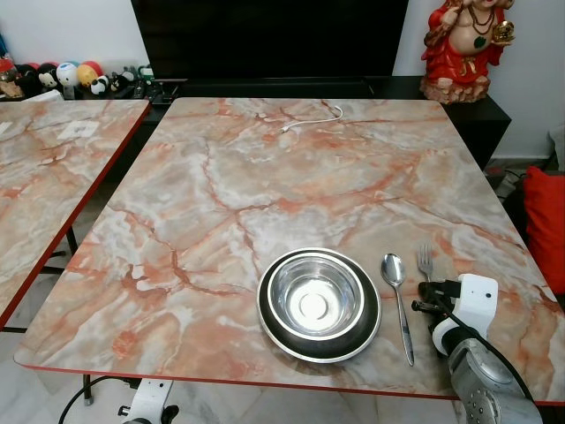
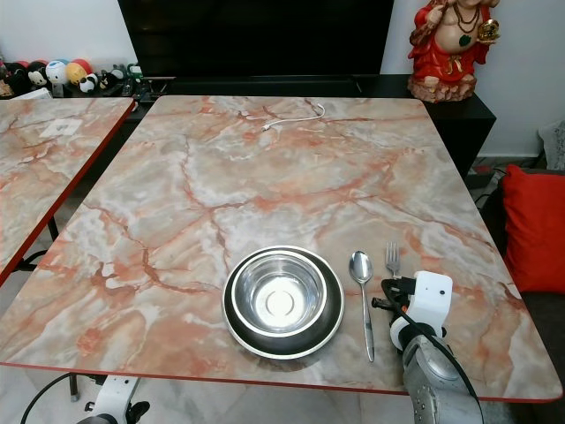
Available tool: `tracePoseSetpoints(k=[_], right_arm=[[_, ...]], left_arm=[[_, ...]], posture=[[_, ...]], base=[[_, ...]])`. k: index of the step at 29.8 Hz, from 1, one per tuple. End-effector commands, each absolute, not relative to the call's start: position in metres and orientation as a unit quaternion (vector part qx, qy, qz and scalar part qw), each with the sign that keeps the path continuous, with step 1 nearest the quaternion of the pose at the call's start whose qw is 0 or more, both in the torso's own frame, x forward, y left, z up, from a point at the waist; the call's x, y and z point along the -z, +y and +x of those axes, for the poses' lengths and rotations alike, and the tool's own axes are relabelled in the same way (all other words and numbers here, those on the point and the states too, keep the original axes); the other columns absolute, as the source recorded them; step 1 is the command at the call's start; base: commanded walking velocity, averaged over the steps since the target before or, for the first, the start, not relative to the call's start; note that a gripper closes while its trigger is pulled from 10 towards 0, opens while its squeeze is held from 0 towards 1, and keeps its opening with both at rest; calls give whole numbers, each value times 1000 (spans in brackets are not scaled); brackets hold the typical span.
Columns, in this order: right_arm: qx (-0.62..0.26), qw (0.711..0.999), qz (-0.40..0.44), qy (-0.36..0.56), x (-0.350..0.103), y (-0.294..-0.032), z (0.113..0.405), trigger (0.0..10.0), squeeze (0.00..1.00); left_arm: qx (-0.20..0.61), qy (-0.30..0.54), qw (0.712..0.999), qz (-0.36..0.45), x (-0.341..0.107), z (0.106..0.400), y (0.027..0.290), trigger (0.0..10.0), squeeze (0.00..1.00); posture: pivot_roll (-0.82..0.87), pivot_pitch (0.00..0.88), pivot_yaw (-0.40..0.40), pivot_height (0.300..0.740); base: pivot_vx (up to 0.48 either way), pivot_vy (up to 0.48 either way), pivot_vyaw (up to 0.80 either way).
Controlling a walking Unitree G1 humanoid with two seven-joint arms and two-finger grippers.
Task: Setting the table
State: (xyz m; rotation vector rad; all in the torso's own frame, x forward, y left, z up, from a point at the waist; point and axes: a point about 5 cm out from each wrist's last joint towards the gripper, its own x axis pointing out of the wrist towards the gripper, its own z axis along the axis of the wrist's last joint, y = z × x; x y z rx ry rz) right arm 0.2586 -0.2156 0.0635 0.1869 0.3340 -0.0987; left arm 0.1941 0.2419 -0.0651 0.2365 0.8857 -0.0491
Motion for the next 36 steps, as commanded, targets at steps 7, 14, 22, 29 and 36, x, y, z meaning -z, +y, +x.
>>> tracePoseSetpoints(k=[7,14,22,29,36], right_arm=[[37,984,96,149,-71,-211,262,10000,0],[25,981,96,164,-64,-208,260,10000,0],[17,980,96,173,-61,-206,259,10000,0],[22,979,96,176,-59,-207,259,10000,0],[23,978,93,184,-57,-207,258,10000,0]], left_arm=[[22,433,894,111,67,191,242,10000,0],[24,429,896,111,65,194,241,10000,0],[25,426,897,110,65,196,240,10000,0],[23,428,897,111,65,194,241,10000,0],[23,430,896,110,66,194,242,10000,0]], posture=[[14,35,12,740],[14,35,12,740],[14,35,12,740],[16,34,13,740],[16,34,13,740]], base=[[0,0,0],[0,0,0],[0,0,0],[0,0,0],[0,0,0]])
